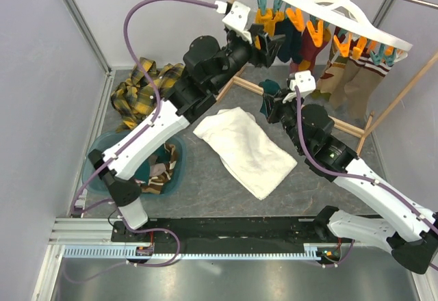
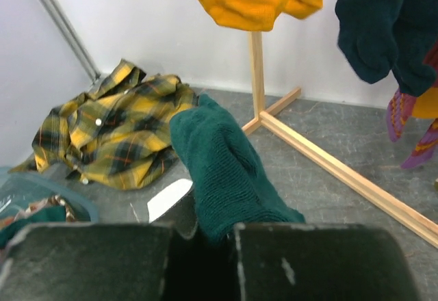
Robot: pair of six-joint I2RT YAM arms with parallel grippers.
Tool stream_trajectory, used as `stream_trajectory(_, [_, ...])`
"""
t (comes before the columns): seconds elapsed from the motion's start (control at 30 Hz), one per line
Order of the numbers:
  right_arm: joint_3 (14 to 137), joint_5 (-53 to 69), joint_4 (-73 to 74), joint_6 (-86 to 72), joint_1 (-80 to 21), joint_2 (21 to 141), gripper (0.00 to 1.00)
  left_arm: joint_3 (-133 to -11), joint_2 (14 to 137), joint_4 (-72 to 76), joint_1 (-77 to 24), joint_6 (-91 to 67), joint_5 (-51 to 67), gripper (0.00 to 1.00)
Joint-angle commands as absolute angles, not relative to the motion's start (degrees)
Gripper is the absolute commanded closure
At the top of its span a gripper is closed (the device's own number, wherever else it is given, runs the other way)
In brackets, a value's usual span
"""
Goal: Remove the socks clipped to the hanger
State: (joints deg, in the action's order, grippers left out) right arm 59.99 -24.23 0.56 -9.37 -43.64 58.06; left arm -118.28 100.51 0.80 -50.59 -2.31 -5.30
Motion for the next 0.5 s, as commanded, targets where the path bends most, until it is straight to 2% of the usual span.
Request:
stream_trajectory(0.0, [57.93, -17.78, 3.6, -9.06, -43.5, 55.2, 0.94, -109.88, 90.46, 2.55, -50.71, -0.09, -7.81, 0.27])
stream_trajectory(0.13, [56.34, -15.21, 6.32, -9.58, -43.42, 53.97, 0.94, -95.33, 80.8, 1.67, -50.71, 4.48, -11.32, 0.19])
stream_trajectory(0.23, [56.34, -12.32, 7.2, -11.42, -43.51, 54.31, 0.95, -83.64, 71.04, 1.23, -50.71, 5.01, -16.06, 0.18])
stream_trajectory(0.47, [58.53, -5.45, 3.87, -17.4, -45.25, 62.73, 0.99, -58.47, 44.59, -4.83, -50.71, -1.39, -17.23, 0.17])
